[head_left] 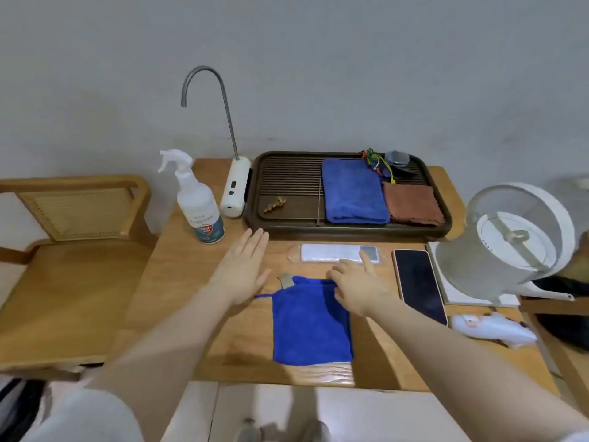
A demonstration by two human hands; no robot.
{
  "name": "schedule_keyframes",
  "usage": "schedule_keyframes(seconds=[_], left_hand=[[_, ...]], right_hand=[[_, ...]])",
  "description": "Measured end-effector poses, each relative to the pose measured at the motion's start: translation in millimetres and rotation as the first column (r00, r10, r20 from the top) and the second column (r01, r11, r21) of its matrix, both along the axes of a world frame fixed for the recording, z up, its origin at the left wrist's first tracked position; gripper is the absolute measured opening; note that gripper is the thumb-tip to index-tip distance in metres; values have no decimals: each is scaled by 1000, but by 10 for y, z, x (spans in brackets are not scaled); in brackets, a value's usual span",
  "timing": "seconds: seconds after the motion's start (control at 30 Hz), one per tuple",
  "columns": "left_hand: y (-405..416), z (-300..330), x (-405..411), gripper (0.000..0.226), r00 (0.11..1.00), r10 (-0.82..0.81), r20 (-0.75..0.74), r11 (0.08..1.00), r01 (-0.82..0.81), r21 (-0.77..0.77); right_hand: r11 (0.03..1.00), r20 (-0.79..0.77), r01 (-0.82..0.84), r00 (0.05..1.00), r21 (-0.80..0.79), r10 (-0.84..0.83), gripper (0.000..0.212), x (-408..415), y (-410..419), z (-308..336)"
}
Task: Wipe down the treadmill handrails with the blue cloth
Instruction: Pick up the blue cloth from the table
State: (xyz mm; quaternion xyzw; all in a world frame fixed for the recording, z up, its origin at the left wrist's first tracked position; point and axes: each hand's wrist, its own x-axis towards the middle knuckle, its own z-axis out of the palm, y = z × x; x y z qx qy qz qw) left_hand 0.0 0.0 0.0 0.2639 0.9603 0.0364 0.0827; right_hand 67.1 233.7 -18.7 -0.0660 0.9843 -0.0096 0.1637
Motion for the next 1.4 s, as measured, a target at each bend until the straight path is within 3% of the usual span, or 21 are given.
schedule_keyframes(seconds=[0.1, 0.23, 0.37, 0.53, 0.57, 0.67, 0.8, 0.9, 0.97, 1.03, 1.13, 1.27, 1.4], left_hand=[[-90, -151, 148, 70, 995, 49, 85, 998, -46, -39], [-150, -201, 274, 64, 987, 82, 140, 995, -89, 45], [-184, -304, 292, 59, 978, 13, 209, 993, -36, 108], [-56, -386, 195, 55, 935, -211, 286, 962, 148, 228], [-27, -391, 145, 58, 922, -263, 285, 946, 189, 261], [-5, -326, -45, 66, 836, -427, 346, 862, 259, 436], [-198, -187, -194, 53, 623, -526, 579, 819, 185, 544], [-377, -121, -143, 18, 482, -591, 646, 800, 248, 547], [-471, -94, -32, 12, 386, -637, 667, 770, 350, 534], [-510, -86, 115, 6, 333, -693, 639, 703, 509, 497], [-561, -67, 446, 15, 236, -728, 644, 611, 650, 452], [-688, 131, 1103, 13, 31, -712, 701, 488, 740, 462], [-887, 354, 1768, 11, -200, -616, 762, 352, 795, 493]], right_hand=[[986, 143, 83, 988, -145, -62, 42, 67, -55, -197], [952, 84, 181, 983, -248, -165, 32, -24, -112, -287], [938, 54, 189, 982, -291, -181, 15, 19, -162, -361], [905, -106, 178, 966, -387, -236, 16, 99, -399, -269], [851, -78, 209, 957, -482, -279, 16, 99, -486, -197], [567, 68, 311, 910, -762, -408, 10, 65, -820, 8], [299, 150, 469, 706, -831, -692, 12, 120, -1370, 92], [163, 174, 560, 499, -812, -849, 19, 311, -1767, 78], [61, 190, 586, 357, -808, -915, 22, 504, -2023, 63], [-29, 220, 600, 248, -800, -943, 27, 759, -2264, 63], [-171, 317, 631, 124, -757, -940, 32, 1254, -2588, 51], [-479, 548, 422, 55, -770, -834, 33, 2049, -3087, 146], [-580, 589, 290, -66, -761, -805, 23, 2776, -3751, 315]])
